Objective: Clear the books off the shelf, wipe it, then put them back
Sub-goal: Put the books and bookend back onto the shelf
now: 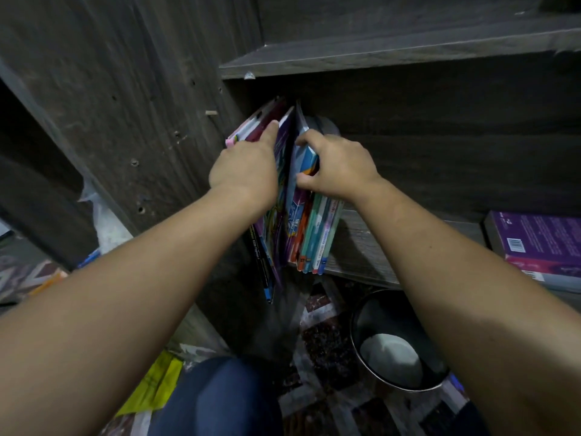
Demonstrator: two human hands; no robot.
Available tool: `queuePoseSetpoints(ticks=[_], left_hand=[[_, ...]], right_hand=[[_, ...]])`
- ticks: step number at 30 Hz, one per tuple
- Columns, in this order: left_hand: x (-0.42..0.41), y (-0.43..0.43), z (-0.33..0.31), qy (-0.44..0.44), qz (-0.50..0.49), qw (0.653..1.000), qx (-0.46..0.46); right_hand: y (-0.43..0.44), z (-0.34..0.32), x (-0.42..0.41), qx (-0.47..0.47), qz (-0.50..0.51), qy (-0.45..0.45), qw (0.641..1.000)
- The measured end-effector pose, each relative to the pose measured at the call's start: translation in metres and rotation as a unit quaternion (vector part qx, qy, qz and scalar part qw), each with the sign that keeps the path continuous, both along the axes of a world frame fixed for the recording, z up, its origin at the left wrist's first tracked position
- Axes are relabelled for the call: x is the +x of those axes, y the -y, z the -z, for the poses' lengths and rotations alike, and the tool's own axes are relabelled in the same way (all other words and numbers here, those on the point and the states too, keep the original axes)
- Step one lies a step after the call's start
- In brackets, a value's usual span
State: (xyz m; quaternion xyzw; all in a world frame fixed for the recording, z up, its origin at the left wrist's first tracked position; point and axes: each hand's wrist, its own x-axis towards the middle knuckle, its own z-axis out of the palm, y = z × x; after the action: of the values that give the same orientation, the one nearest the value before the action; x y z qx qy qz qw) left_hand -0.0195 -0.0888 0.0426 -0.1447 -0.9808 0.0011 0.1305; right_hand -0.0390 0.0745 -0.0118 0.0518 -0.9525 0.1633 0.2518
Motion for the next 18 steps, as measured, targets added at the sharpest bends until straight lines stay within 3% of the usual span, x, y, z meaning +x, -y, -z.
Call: queuePoseSetpoints(ticks=[4,8,10,12,14,16,18], left_hand=[[-0.011,0.006,-0.001,0.008,0.000,1.000,0.009],[-0.021,0.008,0.001,-0.010,-0.012,1.000,0.026],[-0.018,0.008,0.012,-0.095,0.022,0.995,0.016],[-0.013,0.016,0.023,-0.209,0.091,0.974,0.004],[-0.009,0.029,0.034,-0.266,0.146,0.953,-0.022],[-0.005,0.042,0.039,-0.286,0.183,0.936,-0.091],[0.003,0.051,0.031,-0.250,0.209,0.933,-0.154]], right_hand=[[0.003,-0.004,0.006,-0.047,-0.052,0.016,0.997],[0.020,0.021,0.020,-0.252,-0.030,-0.089,0.963],[0.031,0.036,0.022,-0.332,0.008,-0.113,0.936],[0.033,0.046,0.020,-0.384,0.014,-0.090,0.919],[0.029,0.053,0.020,-0.402,-0.013,-0.034,0.915],[0.022,0.056,0.024,-0.390,-0.044,0.011,0.920],[0.015,0.054,0.027,-0.379,-0.068,0.036,0.922]])
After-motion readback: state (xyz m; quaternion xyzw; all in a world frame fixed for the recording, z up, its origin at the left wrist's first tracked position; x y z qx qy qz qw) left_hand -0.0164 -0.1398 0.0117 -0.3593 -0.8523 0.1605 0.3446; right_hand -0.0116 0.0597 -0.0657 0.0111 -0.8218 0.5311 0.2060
